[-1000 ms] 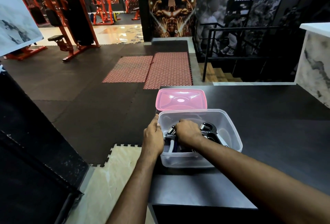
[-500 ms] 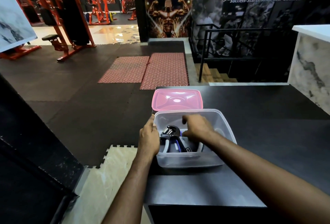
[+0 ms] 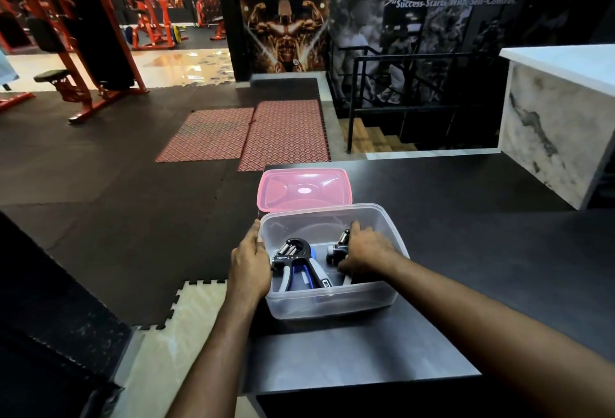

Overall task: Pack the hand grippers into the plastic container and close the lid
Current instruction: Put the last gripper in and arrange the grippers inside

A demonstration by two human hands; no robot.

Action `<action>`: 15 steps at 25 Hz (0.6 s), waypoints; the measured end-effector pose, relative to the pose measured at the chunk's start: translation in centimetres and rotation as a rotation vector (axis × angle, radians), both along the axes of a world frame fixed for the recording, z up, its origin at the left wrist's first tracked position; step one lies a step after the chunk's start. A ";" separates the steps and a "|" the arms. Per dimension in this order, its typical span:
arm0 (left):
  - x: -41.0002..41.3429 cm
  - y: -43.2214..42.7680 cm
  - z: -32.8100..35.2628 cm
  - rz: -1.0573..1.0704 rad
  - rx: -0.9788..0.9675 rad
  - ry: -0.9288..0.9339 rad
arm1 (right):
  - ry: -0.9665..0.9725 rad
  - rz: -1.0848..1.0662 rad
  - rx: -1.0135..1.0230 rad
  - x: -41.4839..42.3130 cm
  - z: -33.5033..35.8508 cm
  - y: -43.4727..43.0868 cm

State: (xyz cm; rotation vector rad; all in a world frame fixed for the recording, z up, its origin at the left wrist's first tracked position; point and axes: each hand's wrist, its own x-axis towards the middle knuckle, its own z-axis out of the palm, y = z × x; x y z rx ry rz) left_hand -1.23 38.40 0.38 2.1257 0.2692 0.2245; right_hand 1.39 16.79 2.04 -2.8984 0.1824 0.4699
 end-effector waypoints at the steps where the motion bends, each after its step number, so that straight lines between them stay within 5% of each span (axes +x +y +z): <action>1: -0.1 0.0 0.0 0.001 0.008 0.006 | -0.002 0.001 0.008 0.0 -0.1 0.0; 15: -0.3 -0.2 0.4 0.017 0.016 0.008 | 0.010 0.003 -0.015 -0.7 -0.7 0.6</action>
